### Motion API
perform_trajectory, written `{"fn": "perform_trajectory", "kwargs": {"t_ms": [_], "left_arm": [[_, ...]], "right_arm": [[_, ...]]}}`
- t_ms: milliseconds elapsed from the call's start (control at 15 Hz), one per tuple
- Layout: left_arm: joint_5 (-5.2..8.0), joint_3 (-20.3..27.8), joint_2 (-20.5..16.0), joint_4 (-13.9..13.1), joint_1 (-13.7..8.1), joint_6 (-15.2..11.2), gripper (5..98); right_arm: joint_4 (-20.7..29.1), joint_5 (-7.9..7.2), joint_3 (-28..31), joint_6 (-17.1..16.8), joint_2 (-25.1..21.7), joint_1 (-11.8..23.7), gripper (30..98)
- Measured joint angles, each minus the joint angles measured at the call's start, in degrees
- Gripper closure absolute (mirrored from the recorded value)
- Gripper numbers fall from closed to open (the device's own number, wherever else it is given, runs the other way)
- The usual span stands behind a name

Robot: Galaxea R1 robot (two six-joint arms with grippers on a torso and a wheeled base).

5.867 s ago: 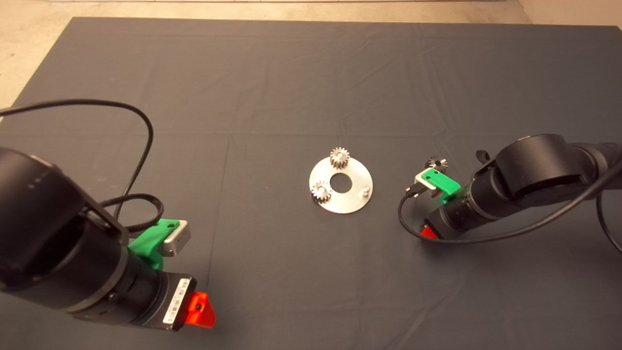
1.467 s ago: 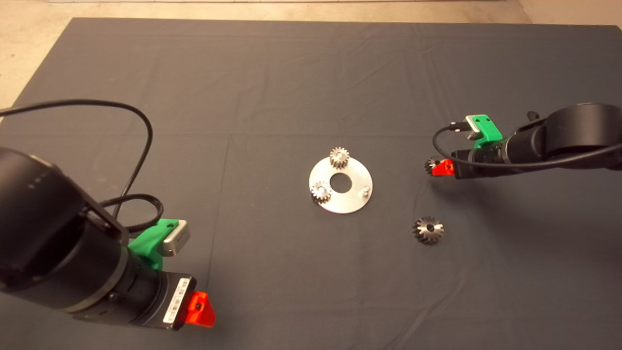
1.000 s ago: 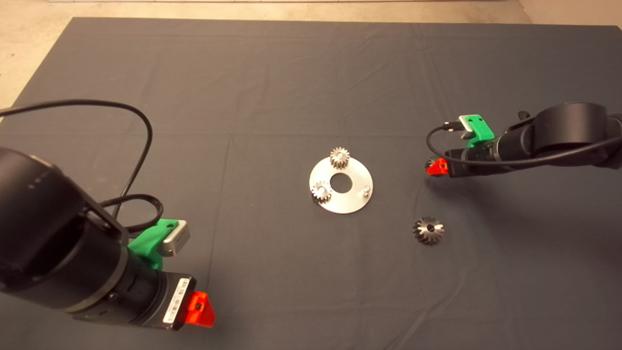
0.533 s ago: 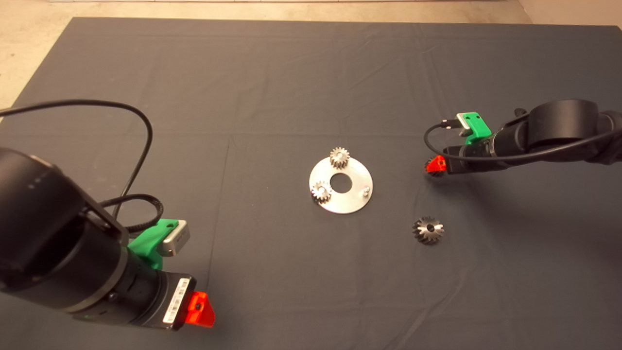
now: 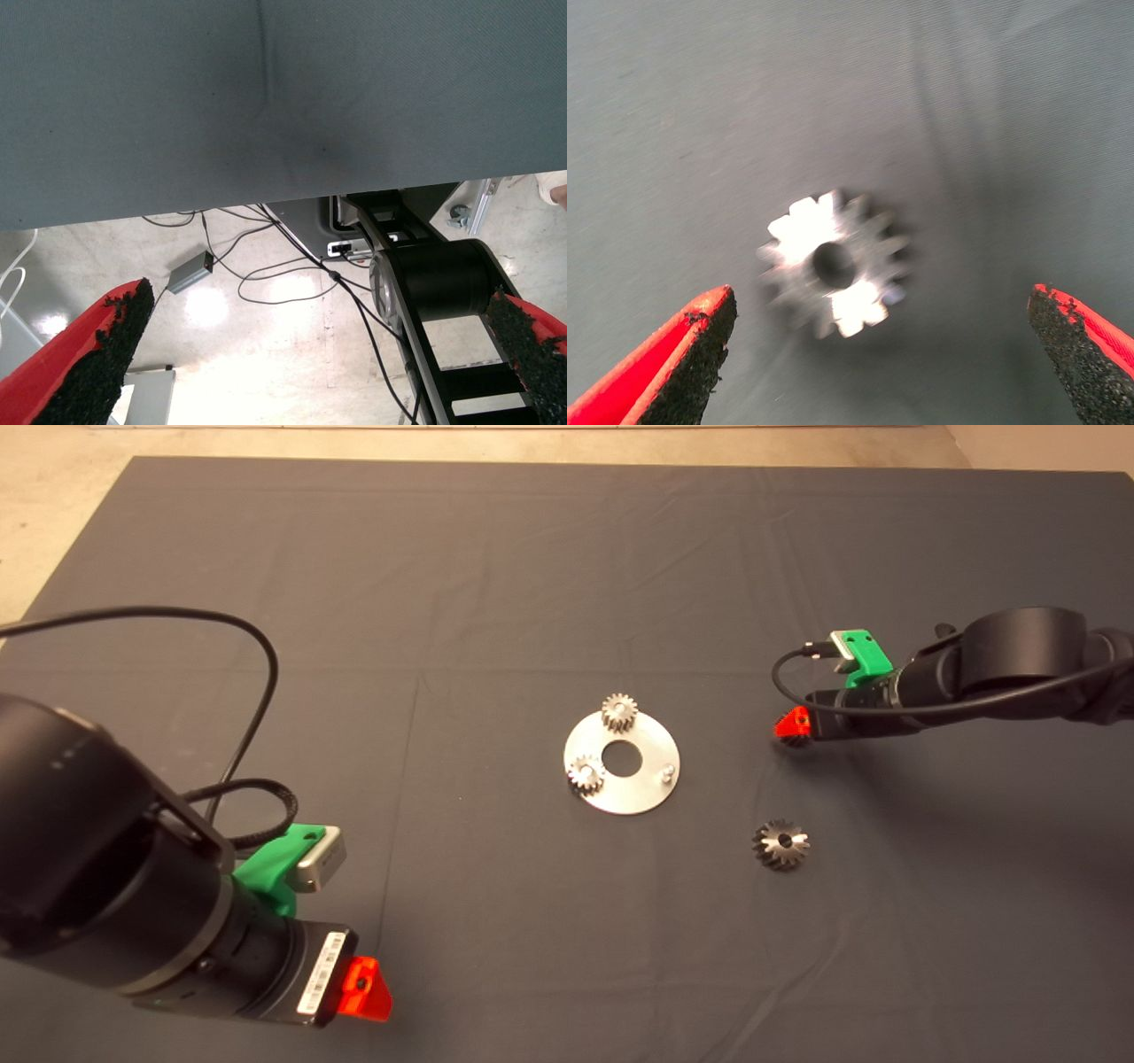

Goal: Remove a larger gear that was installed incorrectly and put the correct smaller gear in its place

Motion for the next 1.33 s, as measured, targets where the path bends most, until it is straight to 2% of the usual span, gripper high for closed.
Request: {"fn": "perform_trajectory", "kwargs": {"t_ms": [600, 733, 933, 1067, 1267, 1333], "left_arm": [[0.00, 0.00, 0.02, 0.00, 0.00, 0.00, 6.1], [0.00, 0.00, 0.00, 0.00, 0.00, 0.00, 6.1], [0.00, 0.00, 0.00, 0.00, 0.00, 0.00, 6.1], [0.00, 0.00, 0.00, 0.00, 0.00, 0.00, 6.1], [0.00, 0.00, 0.00, 0.00, 0.00, 0.00, 6.1], [0.00, 0.00, 0.01, 0.00, 0.00, 0.00, 6.1]], "right_arm": [[0.01, 0.18, -1.26, -0.83, 1.60, -0.01, 43.0], [0.00, 0.22, -1.27, -0.85, 1.76, -0.21, 47.5], [0.00, 0.28, -1.27, -0.85, 1.88, -1.13, 48.1], [0.00, 0.24, -1.27, -0.85, 1.88, -1.17, 52.7], [0.00, 0.22, -1.27, -0.88, 1.88, -1.64, 54.6], [-0.02, 0.24, -1.27, -0.88, 1.88, -1.79, 57.9]]}}
